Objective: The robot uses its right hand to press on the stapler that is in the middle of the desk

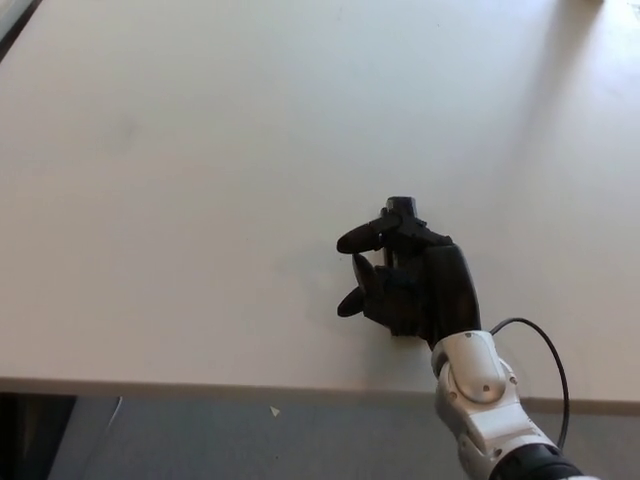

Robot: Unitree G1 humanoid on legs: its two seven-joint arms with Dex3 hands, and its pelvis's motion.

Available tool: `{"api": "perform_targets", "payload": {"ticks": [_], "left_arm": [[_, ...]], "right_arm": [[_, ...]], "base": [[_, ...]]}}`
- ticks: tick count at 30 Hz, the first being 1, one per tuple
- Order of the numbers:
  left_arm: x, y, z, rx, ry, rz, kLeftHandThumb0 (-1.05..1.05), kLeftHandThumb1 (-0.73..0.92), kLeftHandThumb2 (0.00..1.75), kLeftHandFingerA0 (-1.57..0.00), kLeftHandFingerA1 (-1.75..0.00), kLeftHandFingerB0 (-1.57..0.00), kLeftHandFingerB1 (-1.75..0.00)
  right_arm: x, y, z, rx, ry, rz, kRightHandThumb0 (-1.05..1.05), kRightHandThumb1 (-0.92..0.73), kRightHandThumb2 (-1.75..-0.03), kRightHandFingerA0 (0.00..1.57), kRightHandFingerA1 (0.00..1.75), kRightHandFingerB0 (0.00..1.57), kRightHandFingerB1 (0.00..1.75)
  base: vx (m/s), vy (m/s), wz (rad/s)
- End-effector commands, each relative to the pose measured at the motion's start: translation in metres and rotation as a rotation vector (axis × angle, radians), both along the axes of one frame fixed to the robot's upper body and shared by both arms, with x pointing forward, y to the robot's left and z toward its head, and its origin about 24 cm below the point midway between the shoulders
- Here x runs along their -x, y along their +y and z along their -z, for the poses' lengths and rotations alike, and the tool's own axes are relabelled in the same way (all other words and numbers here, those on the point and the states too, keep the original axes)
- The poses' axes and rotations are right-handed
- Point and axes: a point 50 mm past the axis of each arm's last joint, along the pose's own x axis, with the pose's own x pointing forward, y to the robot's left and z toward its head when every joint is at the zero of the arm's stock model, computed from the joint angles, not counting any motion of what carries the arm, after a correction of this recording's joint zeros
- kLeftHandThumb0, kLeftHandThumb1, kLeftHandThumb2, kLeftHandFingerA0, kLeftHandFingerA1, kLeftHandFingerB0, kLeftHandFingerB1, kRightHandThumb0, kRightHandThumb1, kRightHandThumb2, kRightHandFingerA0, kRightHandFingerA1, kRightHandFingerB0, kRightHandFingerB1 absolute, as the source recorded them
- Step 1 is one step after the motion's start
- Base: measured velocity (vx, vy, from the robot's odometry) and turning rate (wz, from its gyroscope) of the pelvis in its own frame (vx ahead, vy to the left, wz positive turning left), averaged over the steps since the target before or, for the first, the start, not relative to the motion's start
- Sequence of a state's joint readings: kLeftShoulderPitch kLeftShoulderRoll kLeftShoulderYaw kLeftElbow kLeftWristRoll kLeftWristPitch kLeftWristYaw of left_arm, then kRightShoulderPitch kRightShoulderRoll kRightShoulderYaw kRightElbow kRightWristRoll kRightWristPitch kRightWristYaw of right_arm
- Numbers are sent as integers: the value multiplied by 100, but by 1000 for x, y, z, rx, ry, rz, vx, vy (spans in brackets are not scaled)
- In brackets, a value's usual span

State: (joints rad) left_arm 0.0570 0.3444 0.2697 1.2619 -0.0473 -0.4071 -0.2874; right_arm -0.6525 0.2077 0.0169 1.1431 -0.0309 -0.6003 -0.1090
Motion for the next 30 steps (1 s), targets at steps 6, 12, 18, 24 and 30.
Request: {"api": "perform_targets", "payload": {"ticks": [6,12,18,24,30], "left_arm": [[-64,12,-30,-23,-201,-24,-86,91,72,-22,-38,-14,-28],[-75,13,-35,-26,-212,-25,-86,92,72,-22,-39,-15,-28],[-81,14,-38,-47,-214,-16,-88,91,73,-22,-39,-14,-28],[-85,15,-40,-28,-236,-34,-86,92,72,-22,-39,-16,-28],[-90,16,-44,-34,-243,-35,-87,92,71,-24,-39,-17,-28]], "right_arm": [[-61,2,-138,-64,-269,-45,-19,-82,-65,126,88,68,116],[-56,-9,-202,-37,-515,-47,-16,-81,-70,127,97,74,121],[-48,-58,-227,25,-599,57,-19,-82,-66,125,75,73,103],[-25,-129,-244,118,-681,197,-7,-79,-81,121,94,67,128],[17,-233,-236,130,-666,361,2,-79,-78,123,103,73,111]], "base": [[0,0,0],[0,0,0],[0,0,0],[0,0,0],[0,0,0]]}}
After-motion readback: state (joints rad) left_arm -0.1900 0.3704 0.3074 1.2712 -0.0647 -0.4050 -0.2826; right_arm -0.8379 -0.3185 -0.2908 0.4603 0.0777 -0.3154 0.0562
